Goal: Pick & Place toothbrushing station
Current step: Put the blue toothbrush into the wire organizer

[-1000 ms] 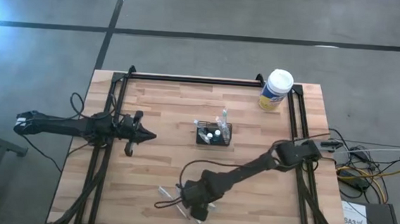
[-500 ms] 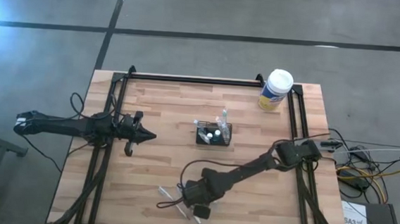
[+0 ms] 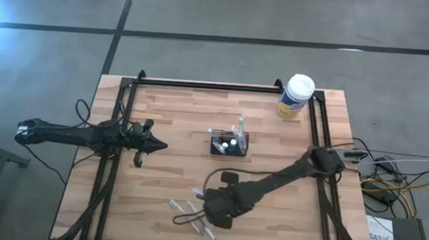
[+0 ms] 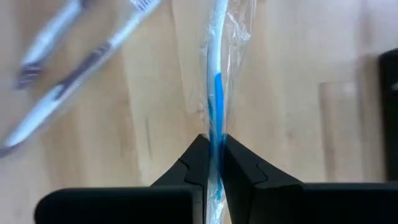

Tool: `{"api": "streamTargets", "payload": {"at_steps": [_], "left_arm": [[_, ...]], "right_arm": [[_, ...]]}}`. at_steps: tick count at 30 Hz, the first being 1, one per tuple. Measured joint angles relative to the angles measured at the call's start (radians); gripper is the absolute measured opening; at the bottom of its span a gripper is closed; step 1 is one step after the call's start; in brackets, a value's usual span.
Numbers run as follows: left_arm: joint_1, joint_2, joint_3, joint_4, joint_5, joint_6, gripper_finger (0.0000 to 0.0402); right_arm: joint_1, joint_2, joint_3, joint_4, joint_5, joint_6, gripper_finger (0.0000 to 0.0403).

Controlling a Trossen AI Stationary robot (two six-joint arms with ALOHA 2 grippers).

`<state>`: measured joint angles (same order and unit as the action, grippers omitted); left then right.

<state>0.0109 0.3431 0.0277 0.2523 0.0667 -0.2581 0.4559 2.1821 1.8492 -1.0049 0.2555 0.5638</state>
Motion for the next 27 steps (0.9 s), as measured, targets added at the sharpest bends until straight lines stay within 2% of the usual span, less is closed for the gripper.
{"api": "streamTargets", "payload": {"at_steps": [4,7,11,16,19,23,27], "left_arm": [[0.000,0.001,0.000,-0.001,0.000,0.005,0.0007],[0.000,0.002,0.000,-0.008,-0.001,0.005,0.0007],[0.000,0.001,0.000,-0.008,0.000,0.010,0.0007],[0.000,0.000,0.000,-0.007,0.000,0.023,0.0007],[0.000,0.000,0.000,-0.003,0.000,0.045,0.0007],[0.000,0.000,0.000,-0.004,0.027,0.047,0.0007],[-0.001,0.000,0.000,-0.006,0.058,0.035,0.0007]], "right_arm": [[0.038,-0.136,-0.086,0.071,0.086,-0.037,0.0020],[0.060,-0.284,-0.215,0.237,0.141,-0.098,0.0020],[0.089,-0.491,-0.469,0.499,0.198,-0.185,0.0019],[0.129,-0.697,-0.782,0.913,0.246,-0.311,0.0019],[0.154,-0.771,-0.943,1.115,0.256,-0.395,0.0019],[0.176,-0.824,-1.097,1.358,0.324,-0.433,0.0019],[0.174,-0.872,-1.178,1.406,0.357,-0.474,0.0019]]}}
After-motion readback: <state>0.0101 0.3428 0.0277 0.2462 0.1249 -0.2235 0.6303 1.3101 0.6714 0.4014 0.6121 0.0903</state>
